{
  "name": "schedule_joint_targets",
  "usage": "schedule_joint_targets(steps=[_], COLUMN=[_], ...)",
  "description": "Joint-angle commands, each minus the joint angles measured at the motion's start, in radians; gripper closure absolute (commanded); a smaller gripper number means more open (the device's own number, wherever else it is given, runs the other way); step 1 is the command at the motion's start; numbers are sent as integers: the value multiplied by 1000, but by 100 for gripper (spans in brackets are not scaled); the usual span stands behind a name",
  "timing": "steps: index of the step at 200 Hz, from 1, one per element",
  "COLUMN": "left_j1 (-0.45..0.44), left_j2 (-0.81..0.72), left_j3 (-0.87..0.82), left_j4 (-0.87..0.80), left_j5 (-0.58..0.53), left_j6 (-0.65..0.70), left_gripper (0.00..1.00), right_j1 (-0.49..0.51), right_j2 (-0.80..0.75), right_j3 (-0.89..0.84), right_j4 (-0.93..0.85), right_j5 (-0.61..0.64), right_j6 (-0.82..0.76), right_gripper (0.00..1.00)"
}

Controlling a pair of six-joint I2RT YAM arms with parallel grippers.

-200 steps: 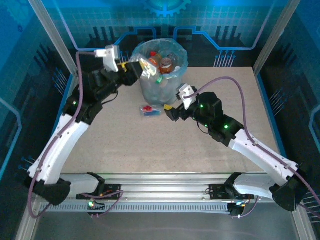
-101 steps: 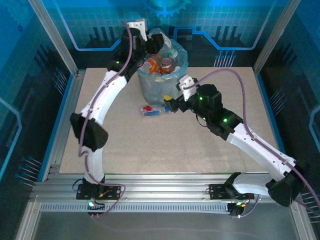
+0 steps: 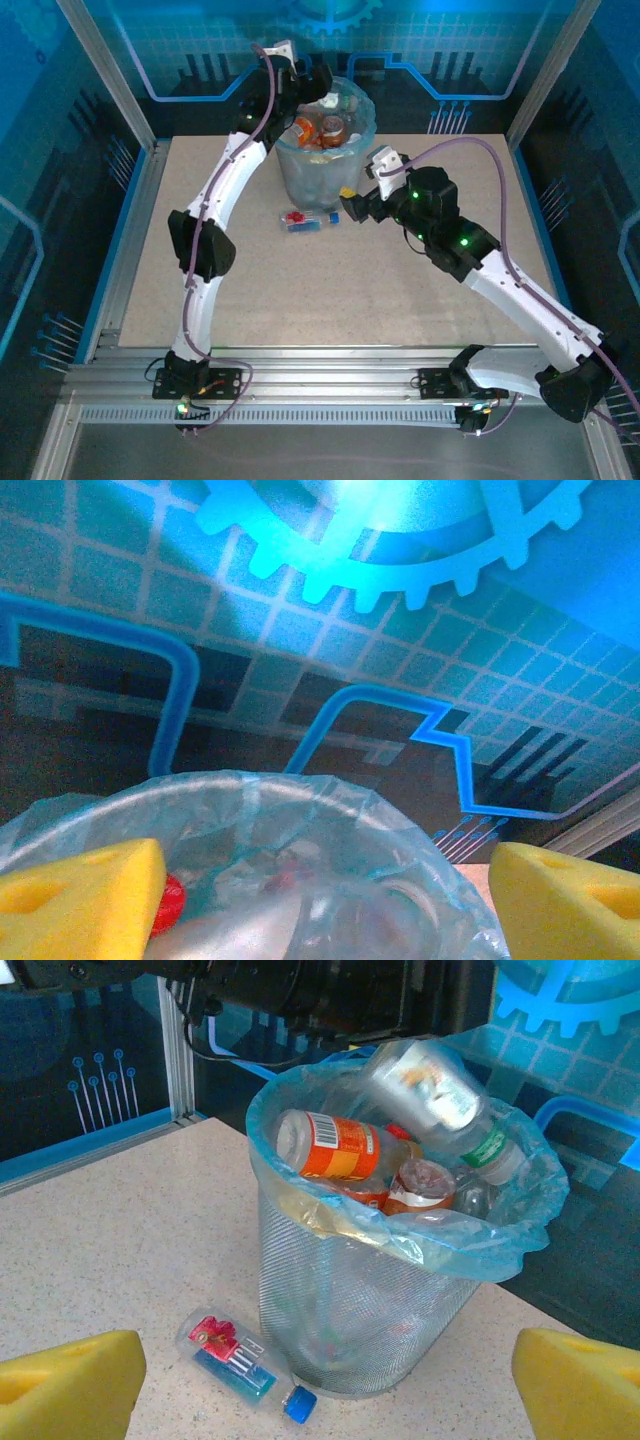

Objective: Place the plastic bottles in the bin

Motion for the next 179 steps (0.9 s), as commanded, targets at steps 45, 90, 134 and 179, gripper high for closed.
schedule_joint_targets(steps=[45, 90, 134, 179], left_j1=[1, -52, -54, -68], left_j2=[-106, 43, 43, -32], left_j3=[-69, 150, 109, 86], left_j4=[38, -220, -341, -418], left_j5=[-61, -23, -2, 215], left_j6=[12, 108, 106, 67], left_gripper=[24, 38, 33, 35], right_j1=[-12, -12, -14, -14], right_j2=[-9, 12, 33, 31], right_j3=[9, 21, 33, 19], right_j4=[-22, -43, -59, -44], right_j5=[0, -5, -27, -39], right_j6=[19, 24, 26, 44], right_gripper=[5, 6, 7, 8])
